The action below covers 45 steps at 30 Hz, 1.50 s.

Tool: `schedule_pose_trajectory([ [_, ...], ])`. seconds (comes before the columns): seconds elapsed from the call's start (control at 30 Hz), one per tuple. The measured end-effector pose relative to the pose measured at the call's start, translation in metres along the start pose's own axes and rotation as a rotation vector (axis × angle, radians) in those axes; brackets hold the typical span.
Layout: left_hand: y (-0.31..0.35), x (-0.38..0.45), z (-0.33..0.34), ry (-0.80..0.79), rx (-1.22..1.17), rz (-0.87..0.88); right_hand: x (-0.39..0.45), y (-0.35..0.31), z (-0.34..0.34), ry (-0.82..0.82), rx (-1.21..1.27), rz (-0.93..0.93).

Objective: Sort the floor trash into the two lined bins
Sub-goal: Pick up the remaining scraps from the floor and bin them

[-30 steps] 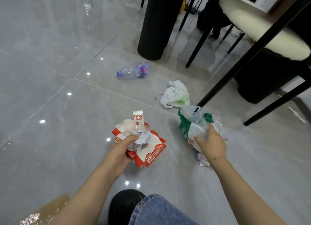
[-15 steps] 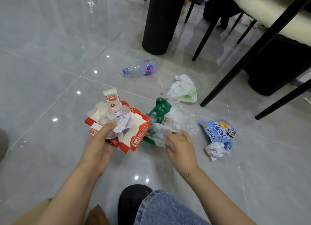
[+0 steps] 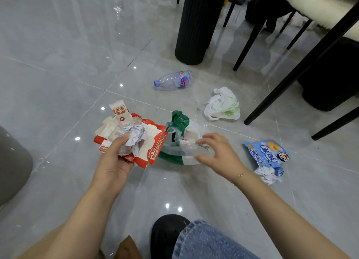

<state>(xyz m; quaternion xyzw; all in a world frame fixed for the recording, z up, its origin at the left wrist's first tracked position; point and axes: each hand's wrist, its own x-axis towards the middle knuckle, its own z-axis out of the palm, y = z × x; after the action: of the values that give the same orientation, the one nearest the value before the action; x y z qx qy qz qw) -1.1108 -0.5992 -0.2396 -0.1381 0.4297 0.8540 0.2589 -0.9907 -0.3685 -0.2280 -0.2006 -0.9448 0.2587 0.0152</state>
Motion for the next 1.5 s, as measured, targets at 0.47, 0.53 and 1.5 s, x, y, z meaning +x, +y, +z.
schedule_pose_trajectory([
  [0.47, 0.018, -0.018, 0.017, -0.015, 0.073, 0.026, -0.008, -0.008, 0.040, 0.128, 0.052, -0.051],
  [0.53, 0.026, -0.029, 0.025, -0.036, 0.073, 0.068, -0.013, -0.018, 0.034, 0.183, 0.220, 0.044],
  [1.5, 0.232, -0.189, -0.134, 0.326, 0.033, 0.591, 0.064, -0.440, -0.031, -0.425, 0.291, -0.670],
])
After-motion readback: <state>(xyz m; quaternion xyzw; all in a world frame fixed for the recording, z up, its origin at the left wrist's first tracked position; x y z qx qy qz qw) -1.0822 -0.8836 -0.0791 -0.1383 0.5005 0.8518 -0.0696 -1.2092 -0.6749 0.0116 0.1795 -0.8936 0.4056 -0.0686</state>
